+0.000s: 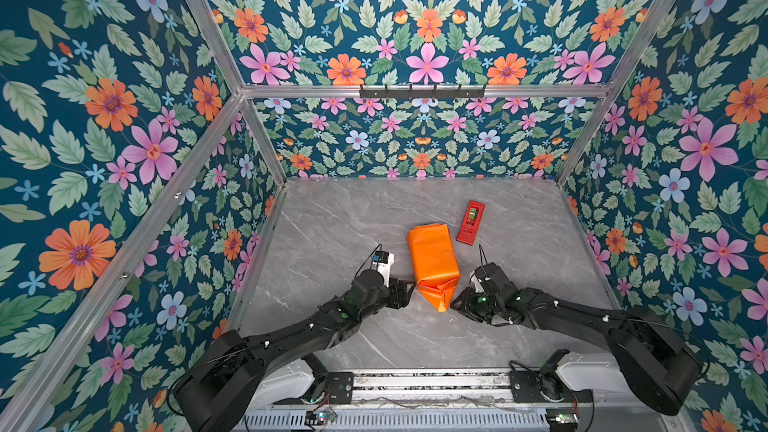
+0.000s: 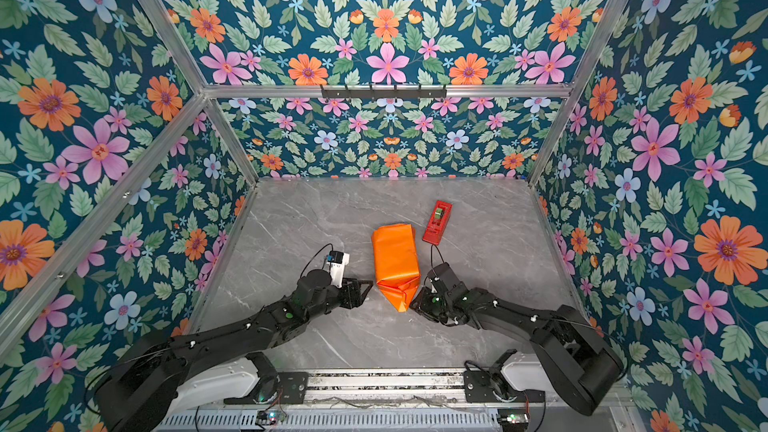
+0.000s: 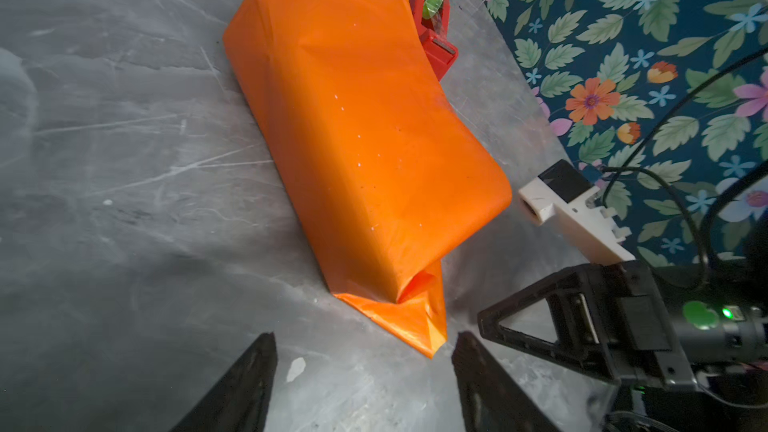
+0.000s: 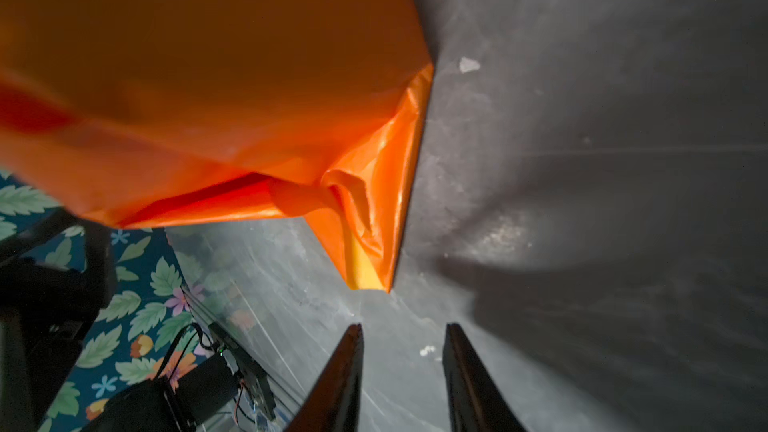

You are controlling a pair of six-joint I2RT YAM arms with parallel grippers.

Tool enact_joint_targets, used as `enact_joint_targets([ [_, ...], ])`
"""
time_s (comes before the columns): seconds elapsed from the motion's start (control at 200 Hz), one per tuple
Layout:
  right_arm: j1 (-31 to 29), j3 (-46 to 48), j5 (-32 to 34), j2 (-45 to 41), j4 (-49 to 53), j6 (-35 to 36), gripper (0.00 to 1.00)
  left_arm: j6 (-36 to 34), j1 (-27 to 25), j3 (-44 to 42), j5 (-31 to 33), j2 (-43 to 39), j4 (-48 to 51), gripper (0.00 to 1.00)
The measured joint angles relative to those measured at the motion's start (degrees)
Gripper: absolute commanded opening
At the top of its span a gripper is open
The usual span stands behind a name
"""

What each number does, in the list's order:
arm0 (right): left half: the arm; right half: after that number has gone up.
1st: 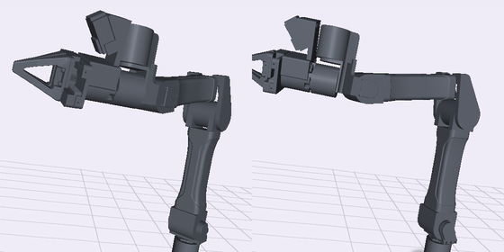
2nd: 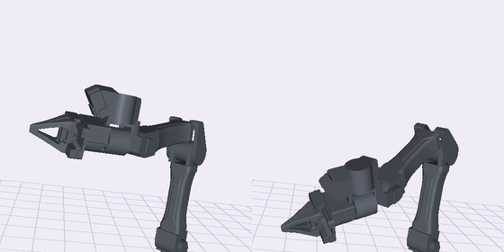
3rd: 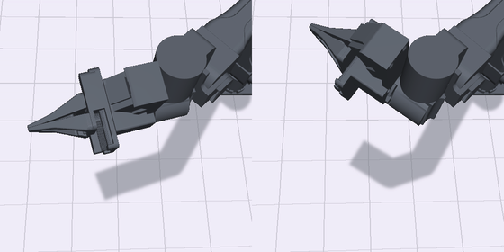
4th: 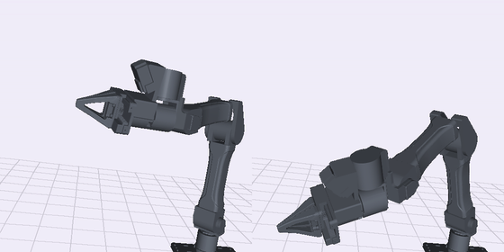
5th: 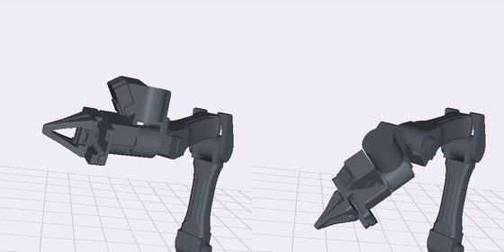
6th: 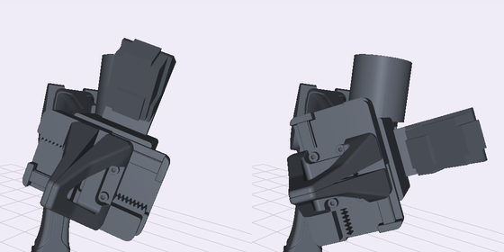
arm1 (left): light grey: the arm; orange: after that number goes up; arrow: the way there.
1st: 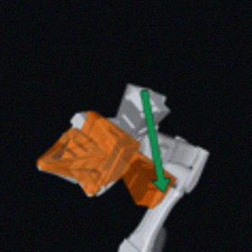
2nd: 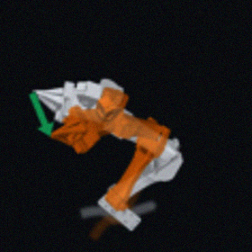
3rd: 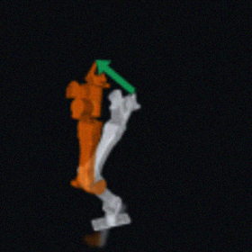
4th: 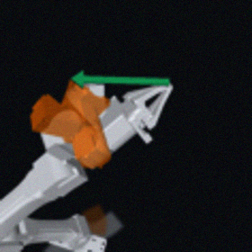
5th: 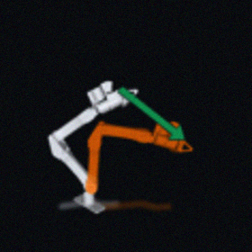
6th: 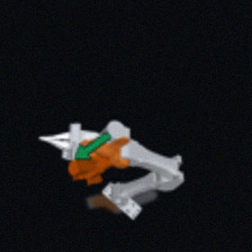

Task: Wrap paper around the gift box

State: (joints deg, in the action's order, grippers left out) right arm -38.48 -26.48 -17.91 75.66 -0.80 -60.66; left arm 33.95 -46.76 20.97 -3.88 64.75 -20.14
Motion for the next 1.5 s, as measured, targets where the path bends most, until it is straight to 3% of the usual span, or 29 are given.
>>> enact_joint_targets([
  [0.385, -4.2, 1.3, 5.8, 6.9, -14.0, -11.3, 0.32, -9.9, -4.8, -1.9, 1.6, 0.6, -1.5, 0.65],
  [0.66, -4.5, 2.7, 6.5, 9.8, -22.9, -12.8, 0.23, -16.4, -6.6, -2.8, -1.2, 2.2, -4.4, 0.59],
  [1.15, -4.5, 2.5, 9.1, 10.1, -21.6, -13.2, 0.0, -29.9, -8.2, 1.1, -5.1, 14.5, -8.5, 0.56],
  [1.5, -4.5, 2.3, 11.0, 7.4, -19.6, -12.6, 0.0, -48.2, -10.1, 5.9, -6.4, 20.7, -7.2, 0.52],
])
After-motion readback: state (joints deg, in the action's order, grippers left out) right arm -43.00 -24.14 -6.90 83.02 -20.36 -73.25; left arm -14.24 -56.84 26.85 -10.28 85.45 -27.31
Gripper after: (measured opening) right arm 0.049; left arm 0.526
